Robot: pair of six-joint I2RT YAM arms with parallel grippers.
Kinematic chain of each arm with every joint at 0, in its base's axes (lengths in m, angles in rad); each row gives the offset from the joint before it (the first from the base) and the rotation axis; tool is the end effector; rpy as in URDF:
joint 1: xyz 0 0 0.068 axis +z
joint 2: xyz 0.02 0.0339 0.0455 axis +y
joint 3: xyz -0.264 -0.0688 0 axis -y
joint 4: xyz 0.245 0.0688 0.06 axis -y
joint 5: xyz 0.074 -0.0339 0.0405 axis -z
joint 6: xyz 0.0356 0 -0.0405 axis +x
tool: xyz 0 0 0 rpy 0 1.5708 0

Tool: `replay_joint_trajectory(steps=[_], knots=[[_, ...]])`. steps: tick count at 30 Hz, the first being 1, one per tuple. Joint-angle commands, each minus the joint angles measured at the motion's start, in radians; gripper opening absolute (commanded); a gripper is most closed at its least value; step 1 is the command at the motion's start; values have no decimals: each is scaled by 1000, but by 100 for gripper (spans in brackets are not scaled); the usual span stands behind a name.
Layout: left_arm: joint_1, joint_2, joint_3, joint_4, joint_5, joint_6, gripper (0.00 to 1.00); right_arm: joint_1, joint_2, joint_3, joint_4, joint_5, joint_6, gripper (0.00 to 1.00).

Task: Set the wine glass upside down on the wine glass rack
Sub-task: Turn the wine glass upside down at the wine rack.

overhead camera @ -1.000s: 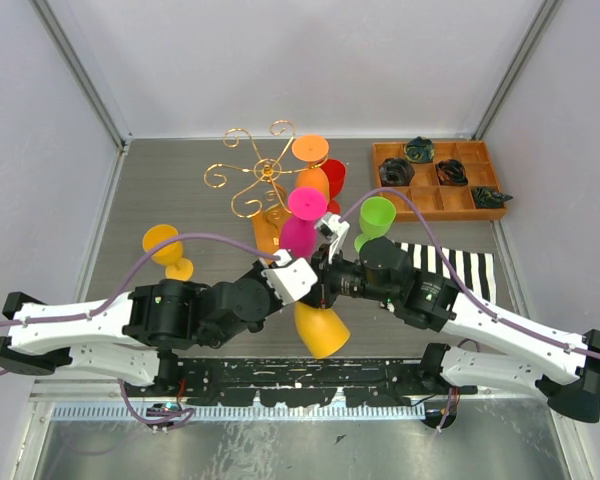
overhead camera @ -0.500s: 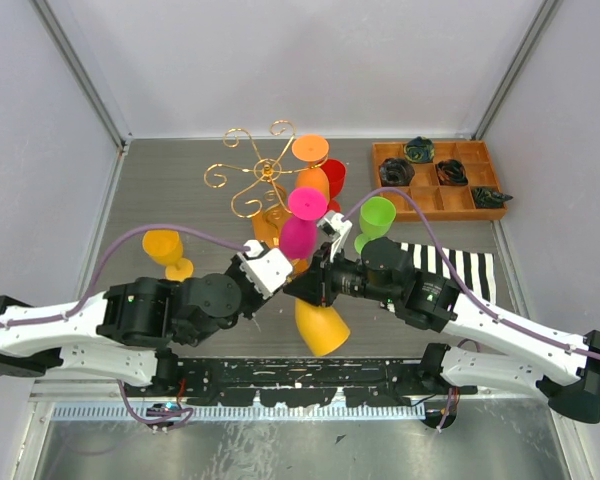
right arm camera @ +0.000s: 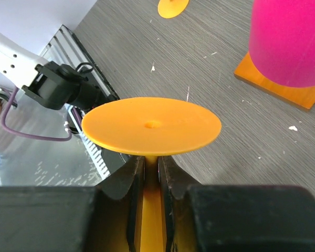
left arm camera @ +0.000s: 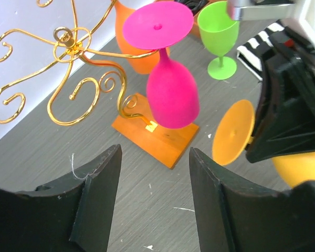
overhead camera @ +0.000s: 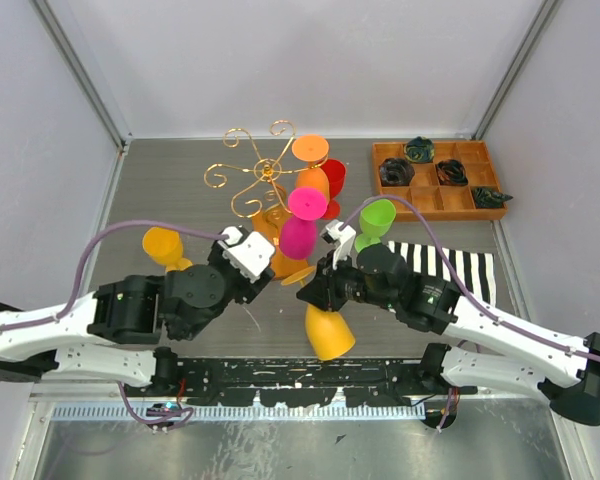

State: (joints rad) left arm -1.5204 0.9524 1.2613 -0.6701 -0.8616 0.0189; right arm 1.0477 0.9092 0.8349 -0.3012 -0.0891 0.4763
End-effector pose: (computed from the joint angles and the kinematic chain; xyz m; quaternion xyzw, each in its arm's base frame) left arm 0.0357 -0.1714 0.4259 0.3496 0.7020 -0.1013 0.6121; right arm 0.1014 0.1821 0.3233 -0.2568 0.7853 0.4147 0.3813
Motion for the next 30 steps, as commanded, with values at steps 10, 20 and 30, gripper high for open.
replay_joint_trajectory(steps=[10,20,30], knots=[[397,77,251,-23,365,100,66,1,-79,-40,24,22,-15,1],[720,236,446,-56,884,127,68,0,-112,-78,39,-1,1,1],[937,399,479,11,1238,99,73,1,-159,-99,21,10,4,1]])
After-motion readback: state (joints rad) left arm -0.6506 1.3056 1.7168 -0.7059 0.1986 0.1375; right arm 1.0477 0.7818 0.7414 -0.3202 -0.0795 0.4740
